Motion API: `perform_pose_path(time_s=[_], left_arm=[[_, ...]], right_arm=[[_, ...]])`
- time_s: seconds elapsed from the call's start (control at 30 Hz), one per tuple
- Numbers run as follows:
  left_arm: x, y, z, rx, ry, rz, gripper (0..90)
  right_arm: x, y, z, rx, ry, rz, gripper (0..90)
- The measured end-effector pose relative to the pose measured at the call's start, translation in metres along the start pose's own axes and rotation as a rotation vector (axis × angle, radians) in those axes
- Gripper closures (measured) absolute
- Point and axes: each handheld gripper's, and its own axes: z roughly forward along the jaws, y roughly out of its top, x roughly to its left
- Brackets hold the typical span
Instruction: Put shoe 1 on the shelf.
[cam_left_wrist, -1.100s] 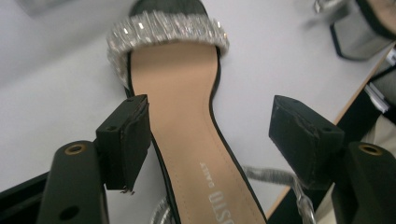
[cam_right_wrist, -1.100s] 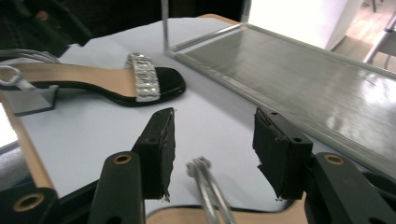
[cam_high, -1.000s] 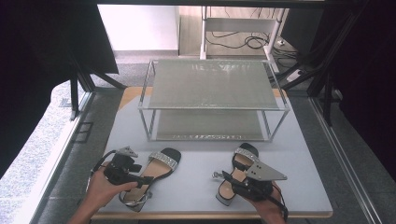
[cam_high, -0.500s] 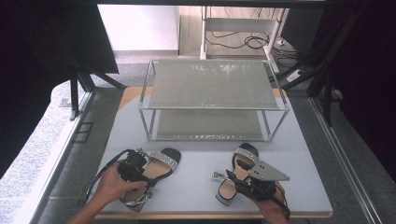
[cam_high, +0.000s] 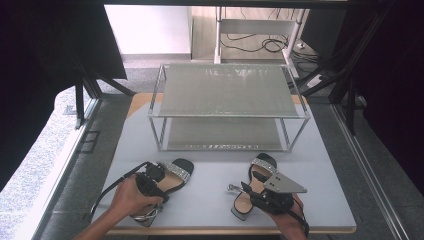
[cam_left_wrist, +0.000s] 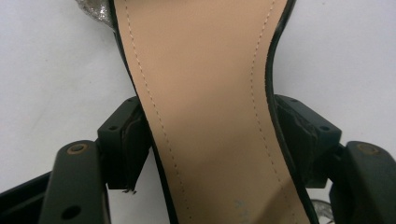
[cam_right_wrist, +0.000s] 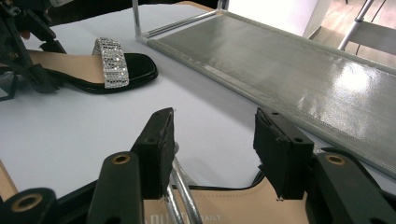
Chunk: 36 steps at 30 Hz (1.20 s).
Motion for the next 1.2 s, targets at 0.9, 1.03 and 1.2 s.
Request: perform_pose_path(time_s=[0.9,1.03,1.2], left_arm=[[0.024,-0.002,-0.019,-0.048,-0.105,-0.030,42.0],[0.026,-0.003,-0.023,-0.071,-0.133,-0.023,42.1],[0.030,-0.006,-0.037,-0.131,-0.184,-0.030,42.1]], right_arm=[[-0.003,-0.001,-0.001,0.007,-0.028,0.002,48.4],[-0.003,-0.002,-0.001,0.005,-0.032,0.006,48.4],[-0.006,-0.002,-0.002,0.003,-0.039,0.012,48.4]])
